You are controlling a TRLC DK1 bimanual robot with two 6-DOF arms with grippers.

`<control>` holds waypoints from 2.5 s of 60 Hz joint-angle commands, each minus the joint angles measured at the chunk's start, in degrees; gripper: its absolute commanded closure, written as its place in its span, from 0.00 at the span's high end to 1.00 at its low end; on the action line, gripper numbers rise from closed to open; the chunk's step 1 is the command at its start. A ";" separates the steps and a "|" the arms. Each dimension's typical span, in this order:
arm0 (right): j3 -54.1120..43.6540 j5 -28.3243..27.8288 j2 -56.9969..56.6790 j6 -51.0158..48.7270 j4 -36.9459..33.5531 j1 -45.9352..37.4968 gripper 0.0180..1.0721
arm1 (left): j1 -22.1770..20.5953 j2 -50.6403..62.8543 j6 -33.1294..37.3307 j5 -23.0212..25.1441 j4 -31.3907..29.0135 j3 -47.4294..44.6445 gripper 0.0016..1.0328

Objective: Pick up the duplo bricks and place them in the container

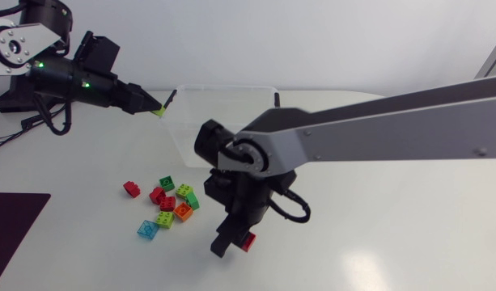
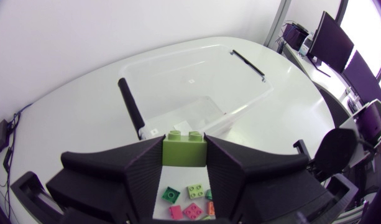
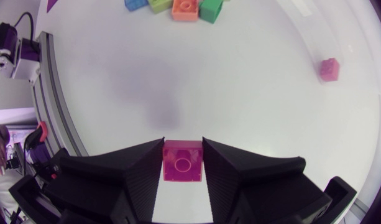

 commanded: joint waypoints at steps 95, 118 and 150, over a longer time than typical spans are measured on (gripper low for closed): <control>2.83 18.19 -11.45 -5.00 41.65 -22.11 0.94 | 15.83 5.50 18.90 -5.98 12.37 -28.25 0.93; -26.18 28.21 -37.55 -6.06 48.24 -25.36 0.95 | 12.23 11.30 20.13 -11.60 11.14 -21.48 0.75; -52.90 35.94 -69.99 -4.65 60.20 -31.34 0.95 | 6.78 18.69 21.97 -25.05 -5.91 -9.35 0.66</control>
